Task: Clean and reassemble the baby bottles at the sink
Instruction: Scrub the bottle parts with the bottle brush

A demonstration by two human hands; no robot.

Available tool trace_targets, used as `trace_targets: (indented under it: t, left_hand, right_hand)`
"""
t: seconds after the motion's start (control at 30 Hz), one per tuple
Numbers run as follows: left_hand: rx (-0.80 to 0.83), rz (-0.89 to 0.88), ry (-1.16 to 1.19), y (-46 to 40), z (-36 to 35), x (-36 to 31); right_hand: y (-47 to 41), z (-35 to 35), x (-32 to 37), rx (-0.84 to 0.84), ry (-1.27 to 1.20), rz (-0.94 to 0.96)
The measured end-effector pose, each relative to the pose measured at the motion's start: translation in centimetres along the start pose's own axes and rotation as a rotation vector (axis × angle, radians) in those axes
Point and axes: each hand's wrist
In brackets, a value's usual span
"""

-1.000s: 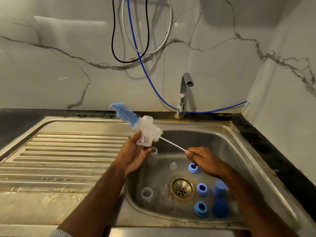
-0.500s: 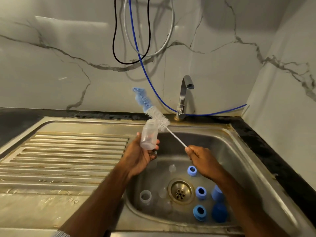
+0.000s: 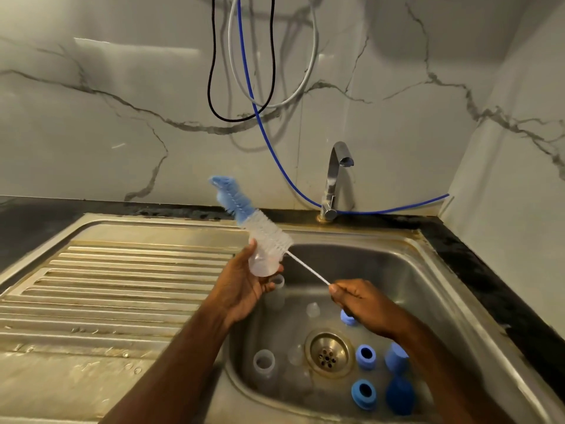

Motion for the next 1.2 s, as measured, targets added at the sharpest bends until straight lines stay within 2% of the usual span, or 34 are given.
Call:
trace_targets:
  t: [0.1, 0.17, 0.3, 0.37, 0.53, 0.7, 0.8, 0.97, 1.2]
  left_hand:
    - [0.047, 0.072, 0.100, 0.0, 0.3, -0.3]
    - [0.064, 0.107, 0.071, -0.2, -0.3, 0.2]
    - [0.063, 0.016, 0.120, -0.1, -0.4, 0.4]
    - [0.063, -0.032, 0.158, 0.1, 0.1, -0.4]
    - [0.030, 0.032, 0.068, -0.2, -0.3, 0.3]
    - [0.068, -0.007, 0.159, 0.0, 0.4, -0.5]
    - [0.088, -0.014, 0.176, 0.1, 0.0, -0.3]
    - [0.081, -0.060, 0.309, -0.4, -0.4, -0.4]
    - [0.058, -0.120, 0.449, -0.5, 0.0, -1.0]
  right_hand:
    - [0.1, 0.8, 0.0, -0.096, 0.031, -0.032]
    - [-0.3, -0.1, 0.4, -0.165, 0.049, -0.021]
    - [-0.4, -1.1, 1.1, 0.028, -0.062, 0.001]
    - [0.0, 0.0, 0.9, 0.051, -0.075, -0.015]
    - [-0.3, -0.5, 0.9, -0.142, 0.004, -0.020]
    - [0.0, -0.4, 1.4, 0.045, -0.172, -0.050]
    - [0.2, 0.3, 0.6, -0.094, -0.053, -0.048]
    - [-0.5, -1.8, 0.6, -0.273, 0.071, 0.138]
    - [-0.6, -0.9, -0.4, -0.207, 0.207, 0.185]
Point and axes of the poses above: each hand's wrist, its own y-axis away from the middle knuckle, its own z-axis out of the back of the hand, x = y × z, and after that the axes turned 15 degrees about z, right-handed
